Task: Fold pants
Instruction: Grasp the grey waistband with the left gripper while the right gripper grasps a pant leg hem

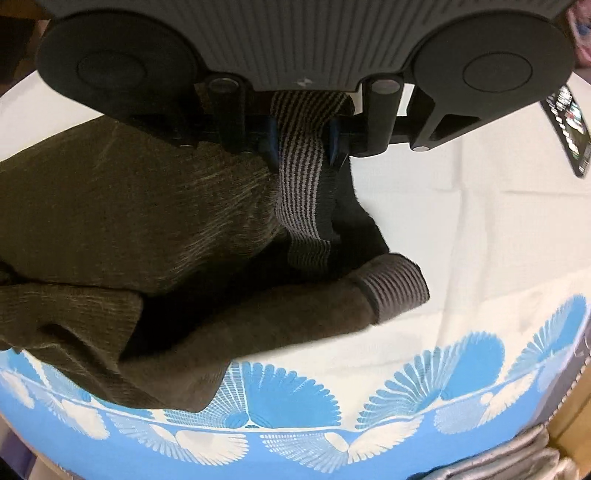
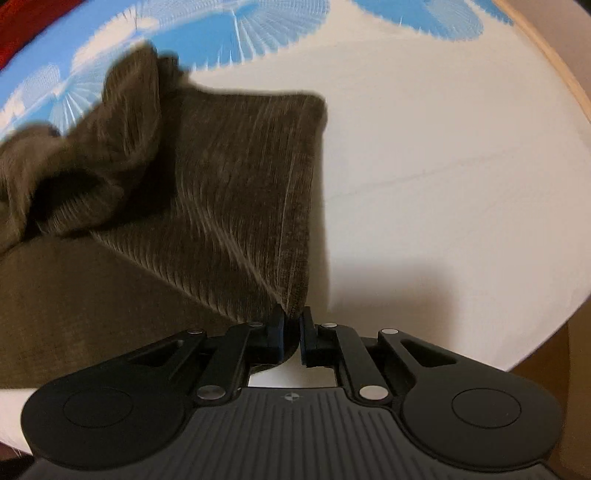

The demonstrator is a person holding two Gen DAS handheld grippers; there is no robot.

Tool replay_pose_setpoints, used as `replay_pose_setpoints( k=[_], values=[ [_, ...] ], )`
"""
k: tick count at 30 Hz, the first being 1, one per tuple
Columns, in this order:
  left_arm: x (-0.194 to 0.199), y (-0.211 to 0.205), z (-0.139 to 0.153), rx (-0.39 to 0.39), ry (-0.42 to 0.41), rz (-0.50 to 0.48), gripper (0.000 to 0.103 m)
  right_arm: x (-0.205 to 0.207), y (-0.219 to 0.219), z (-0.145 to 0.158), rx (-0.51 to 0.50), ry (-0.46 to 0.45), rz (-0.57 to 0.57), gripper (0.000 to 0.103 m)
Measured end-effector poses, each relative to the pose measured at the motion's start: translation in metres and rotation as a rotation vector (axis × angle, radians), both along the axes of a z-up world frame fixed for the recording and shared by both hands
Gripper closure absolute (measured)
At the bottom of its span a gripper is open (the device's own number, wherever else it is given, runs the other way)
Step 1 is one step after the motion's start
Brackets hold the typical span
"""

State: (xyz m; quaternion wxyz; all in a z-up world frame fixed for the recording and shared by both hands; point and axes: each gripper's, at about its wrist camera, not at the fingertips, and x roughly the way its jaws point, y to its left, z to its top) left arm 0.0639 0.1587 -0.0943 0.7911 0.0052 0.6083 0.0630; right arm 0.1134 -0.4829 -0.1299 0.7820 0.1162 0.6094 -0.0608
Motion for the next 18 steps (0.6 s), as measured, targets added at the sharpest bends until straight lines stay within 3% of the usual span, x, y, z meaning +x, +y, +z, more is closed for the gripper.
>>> replay_pose_setpoints(
  k=[1,3,4,5,10,12,14,18],
  values=[
    [0.002,0.003,0.003,-0.012,-0.017,0.002,0.069,0.0,-0.012,0.005,0.041,-0.043,-0.059,0.091],
    [0.004,0.01,-0.002,-0.033,-0.06,0.033,0.068,0.0,-0.032,0.013,0.081,-0.112,-0.162,0.076],
    [0.005,0.014,-0.003,-0.048,-0.055,0.053,0.068,-0.001,-0.039,0.015,0.09,-0.134,-0.198,0.064],
    [0.008,0.018,-0.004,-0.064,-0.043,0.067,0.067,0.0,-0.045,0.015,0.1,-0.147,-0.225,0.059],
    [0.022,0.02,-0.021,-0.07,0.009,0.055,0.06,0.013,-0.047,0.0,0.134,-0.142,-0.251,0.059],
    [0.024,0.024,-0.032,-0.1,0.038,0.043,0.037,0.018,-0.04,-0.005,0.128,-0.137,-0.228,0.057],
    [0.025,0.022,-0.045,-0.118,0.048,0.021,0.029,0.024,-0.035,-0.01,0.117,-0.125,-0.2,0.05],
    [0.03,0.024,-0.051,-0.11,0.043,0.003,0.027,0.045,-0.027,-0.028,0.065,-0.066,-0.155,0.043]
  ],
)
